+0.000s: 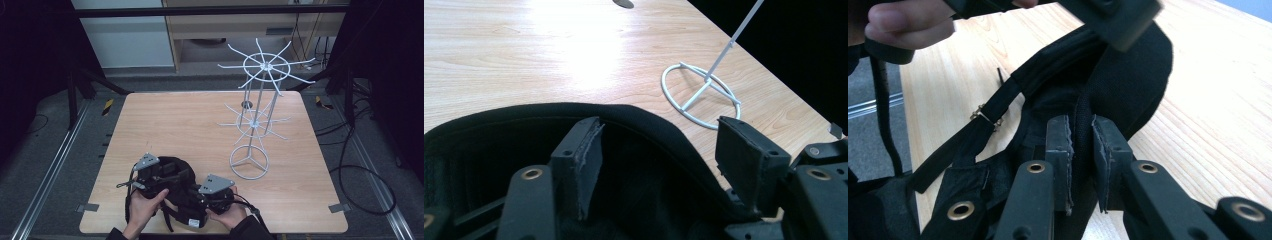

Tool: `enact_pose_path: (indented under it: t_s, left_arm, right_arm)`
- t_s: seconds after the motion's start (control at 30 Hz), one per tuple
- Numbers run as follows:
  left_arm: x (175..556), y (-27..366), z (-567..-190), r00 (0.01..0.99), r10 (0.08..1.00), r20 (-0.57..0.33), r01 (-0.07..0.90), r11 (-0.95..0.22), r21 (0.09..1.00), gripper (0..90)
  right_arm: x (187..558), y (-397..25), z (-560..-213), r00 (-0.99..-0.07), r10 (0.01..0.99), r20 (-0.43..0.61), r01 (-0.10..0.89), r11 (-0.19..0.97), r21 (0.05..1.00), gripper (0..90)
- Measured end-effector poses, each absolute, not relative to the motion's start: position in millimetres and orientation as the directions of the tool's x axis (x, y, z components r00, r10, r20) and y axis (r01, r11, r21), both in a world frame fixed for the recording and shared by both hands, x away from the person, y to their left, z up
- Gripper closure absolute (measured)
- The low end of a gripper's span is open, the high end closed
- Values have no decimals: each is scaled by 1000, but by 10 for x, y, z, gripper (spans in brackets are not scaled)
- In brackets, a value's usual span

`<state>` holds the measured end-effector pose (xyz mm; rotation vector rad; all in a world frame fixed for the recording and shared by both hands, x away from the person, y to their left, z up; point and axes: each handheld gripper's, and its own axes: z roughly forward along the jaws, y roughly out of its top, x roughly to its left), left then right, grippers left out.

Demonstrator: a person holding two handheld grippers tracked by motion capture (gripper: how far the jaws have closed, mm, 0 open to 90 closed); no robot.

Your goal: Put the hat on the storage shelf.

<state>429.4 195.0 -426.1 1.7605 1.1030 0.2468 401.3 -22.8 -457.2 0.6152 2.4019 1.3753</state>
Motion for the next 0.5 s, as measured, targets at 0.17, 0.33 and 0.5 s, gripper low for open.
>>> enact_pose_path:
  t_s: [0.17, 0.33, 0.5]
  left_arm:
    - [4335, 1882, -4294, 556, 776, -298, 570, -95, 816, 353]
    - [4362, 1841, -4336, 545, 785, -293, 591, -112, 799, 427]
    - [4354, 1806, -4381, 549, 774, -316, 620, -123, 775, 551]
  right_arm:
    - [4008, -218, -4577, -873, 487, -43, 210, 454, 866, 797]
    - [4006, -217, -4588, -878, 477, -41, 210, 462, 862, 801]
    - [3992, -193, -4593, -881, 469, -62, 196, 482, 854, 798]
